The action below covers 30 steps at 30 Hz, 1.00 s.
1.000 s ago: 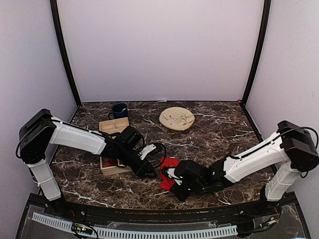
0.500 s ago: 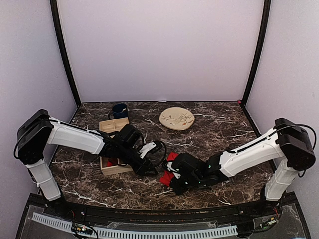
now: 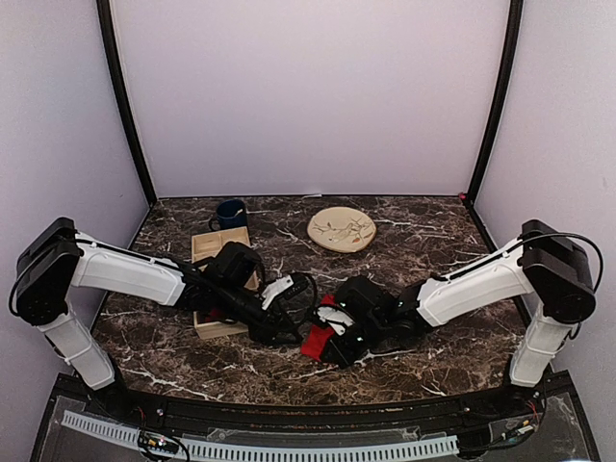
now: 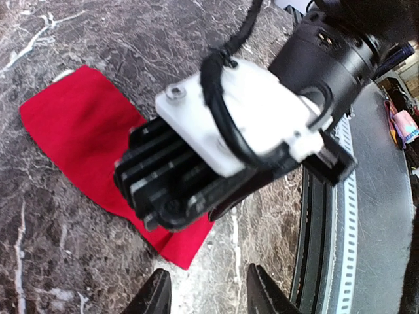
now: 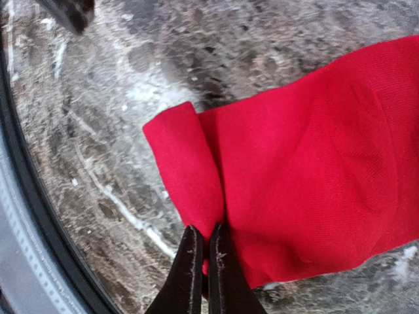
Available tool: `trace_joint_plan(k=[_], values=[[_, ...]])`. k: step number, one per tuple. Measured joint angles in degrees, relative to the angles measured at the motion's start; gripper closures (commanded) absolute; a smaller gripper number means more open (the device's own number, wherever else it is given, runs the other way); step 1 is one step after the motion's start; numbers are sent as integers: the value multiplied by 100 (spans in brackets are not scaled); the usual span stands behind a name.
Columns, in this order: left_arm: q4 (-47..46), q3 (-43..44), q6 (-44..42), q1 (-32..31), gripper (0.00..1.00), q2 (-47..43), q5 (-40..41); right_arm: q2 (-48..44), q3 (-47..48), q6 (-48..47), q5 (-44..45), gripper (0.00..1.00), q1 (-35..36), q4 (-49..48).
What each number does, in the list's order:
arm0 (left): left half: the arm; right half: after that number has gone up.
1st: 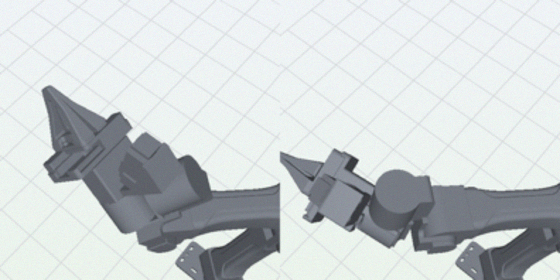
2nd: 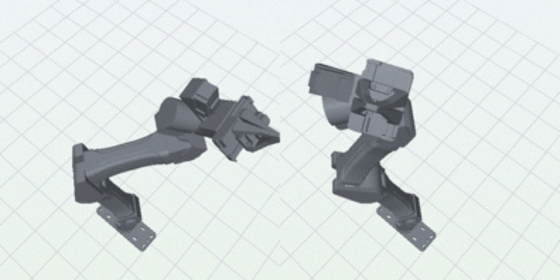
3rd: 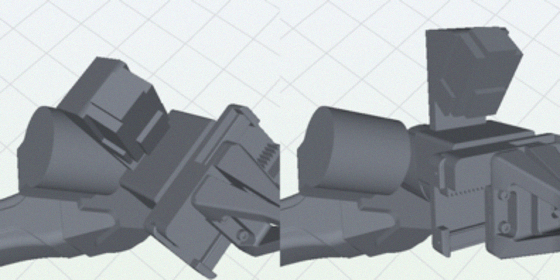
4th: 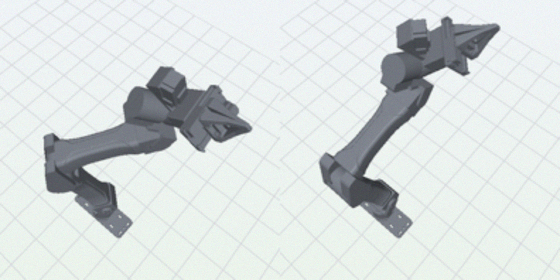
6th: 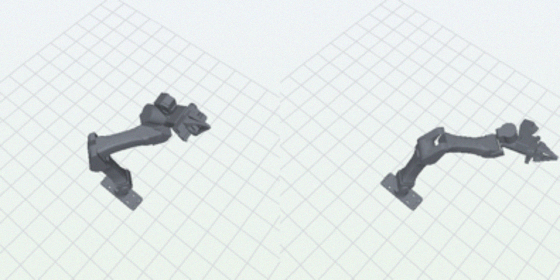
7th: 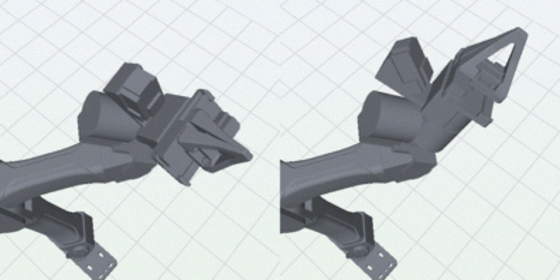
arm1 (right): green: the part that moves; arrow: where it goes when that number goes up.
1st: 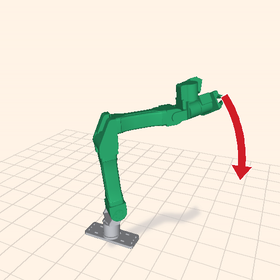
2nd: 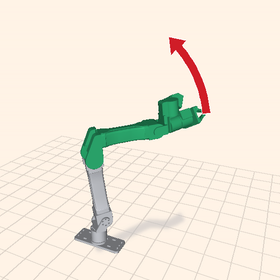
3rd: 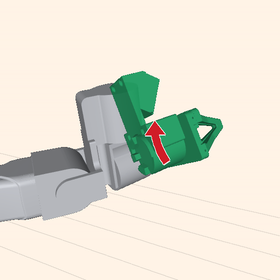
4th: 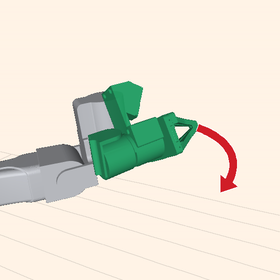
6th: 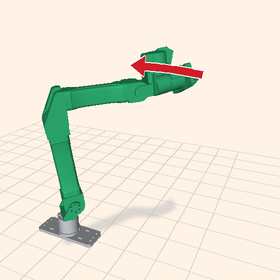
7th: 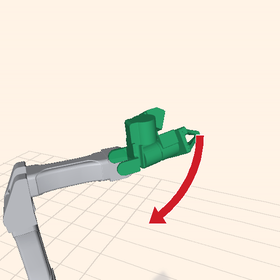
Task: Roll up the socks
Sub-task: Roll the sock at the center of the board.
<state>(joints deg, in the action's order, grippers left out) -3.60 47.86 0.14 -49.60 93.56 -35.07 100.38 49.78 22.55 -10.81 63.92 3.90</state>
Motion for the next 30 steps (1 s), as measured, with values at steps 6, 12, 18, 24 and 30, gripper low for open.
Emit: trace_joint_plan(k=[6,12,18,24,30], values=[[-107,-116,-68,-31,57,2,-175,-7,-236,0,-1003,100,-284,-278],[-107,-116,-240,-155,57,44,-273,2,-334,0,-1652,100,-481,-304],[-7,35,-481,-466,56,280,-304,83,-334,-2,-2039,100,-584,-306],[94,256,-732,-789,56,586,-260,144,-319,-59,-2238,100,-623,-304],[122,258,-944,-984,58,597,33,175,-306,-109,-2332,100,-634,-302]])
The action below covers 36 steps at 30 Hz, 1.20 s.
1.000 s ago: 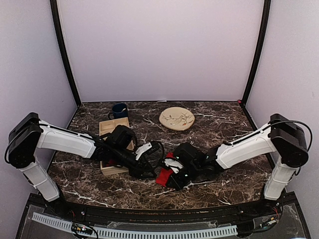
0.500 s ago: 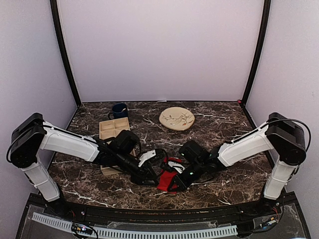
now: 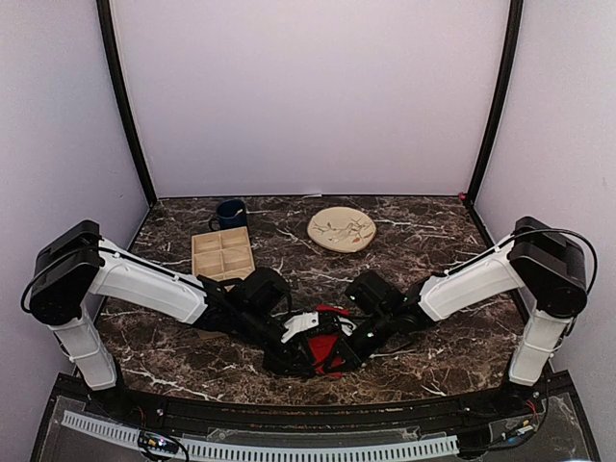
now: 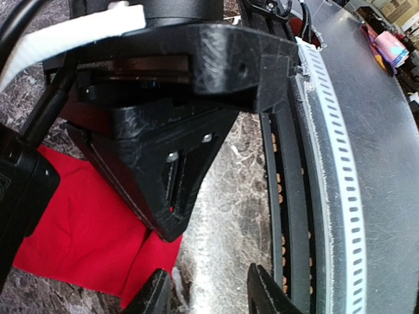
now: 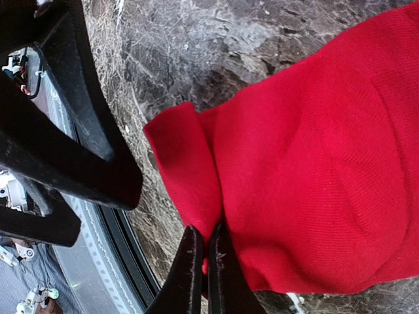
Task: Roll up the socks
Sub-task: Roll the sock at the center of the board.
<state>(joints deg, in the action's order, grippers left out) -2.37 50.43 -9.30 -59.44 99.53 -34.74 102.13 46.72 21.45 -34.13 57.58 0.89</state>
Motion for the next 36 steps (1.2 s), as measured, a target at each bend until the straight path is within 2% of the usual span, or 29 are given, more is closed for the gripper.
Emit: trace_joint_plan(k=[16,29,36], values=[[-96,-70,-531,-361,61,0,1132,79,57,-107,-177,100,-28,50],[-96,-70,-809,-549,67,149,1578,116,109,-175,-260,100,-59,131],[-216,-120,-831,-632,66,181,1836,160,151,-214,-345,100,-74,179]])
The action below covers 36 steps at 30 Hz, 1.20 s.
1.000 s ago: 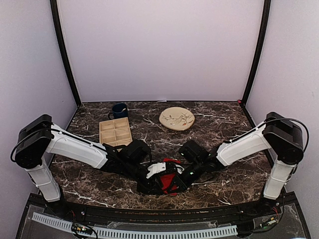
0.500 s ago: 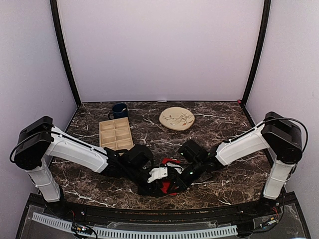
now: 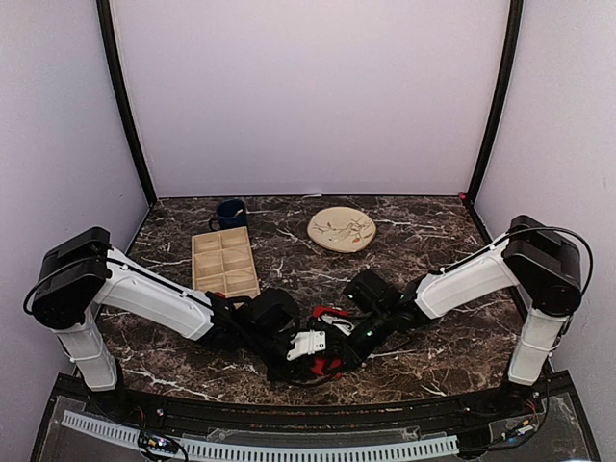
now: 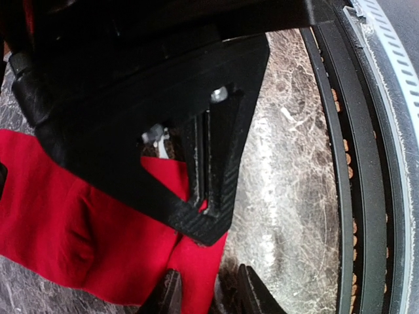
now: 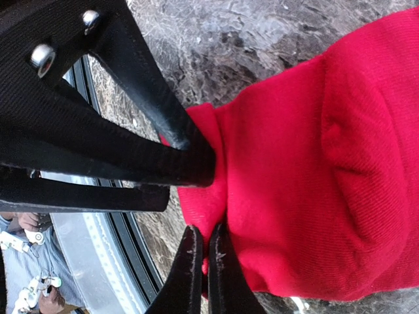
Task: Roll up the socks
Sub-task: Roll the sock at the center of the board.
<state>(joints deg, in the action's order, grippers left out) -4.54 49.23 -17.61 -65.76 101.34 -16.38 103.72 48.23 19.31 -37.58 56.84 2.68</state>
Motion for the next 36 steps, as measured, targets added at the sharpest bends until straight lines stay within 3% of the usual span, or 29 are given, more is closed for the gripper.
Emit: trace_joint_plan(k=[7,21,36], values=[[-236,-116,-24,-68,62,-7,341,24,22,-24,-37,100,-13,22],[-310,-140,-127,-85,63,-11,662,68,63,-68,-144,100,-22,74],[-269,-138,-240,-85,88,0,629,96,96,-129,-201,100,-33,133]])
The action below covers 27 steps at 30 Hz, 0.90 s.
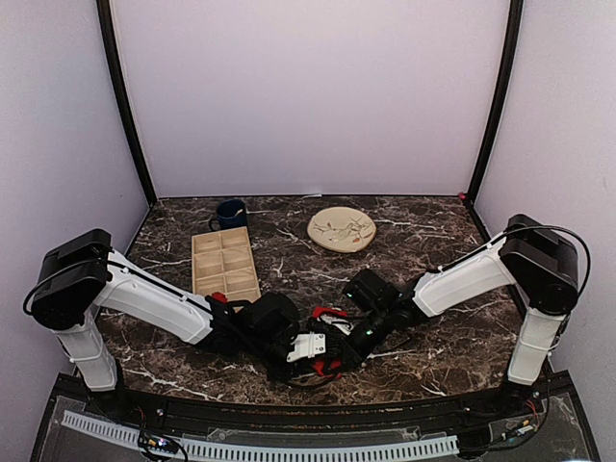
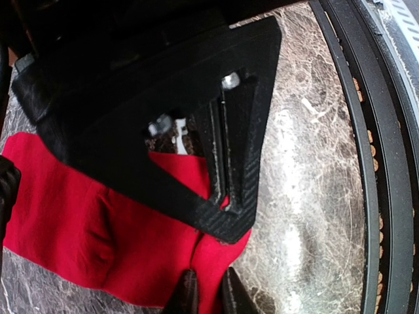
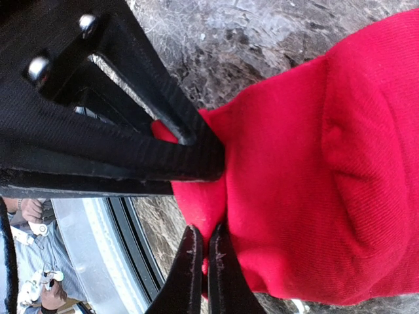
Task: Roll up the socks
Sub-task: Roll the sock at the center of the board.
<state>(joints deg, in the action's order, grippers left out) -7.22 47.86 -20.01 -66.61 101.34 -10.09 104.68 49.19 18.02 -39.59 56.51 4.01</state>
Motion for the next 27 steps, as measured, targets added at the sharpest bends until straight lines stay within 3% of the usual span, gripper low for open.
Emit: trace_joint_plan(k=[7,17,27], values=[[2,0,-17,0,94,0,-111,11,15,4,-9,96,-28,13],[-2,0,50,15,96,13,-256,9,11,103,-59,72,-83,-61],[-74,-2,251,50,97,55,-387,-205,-295,297,39,69,-201,-380]])
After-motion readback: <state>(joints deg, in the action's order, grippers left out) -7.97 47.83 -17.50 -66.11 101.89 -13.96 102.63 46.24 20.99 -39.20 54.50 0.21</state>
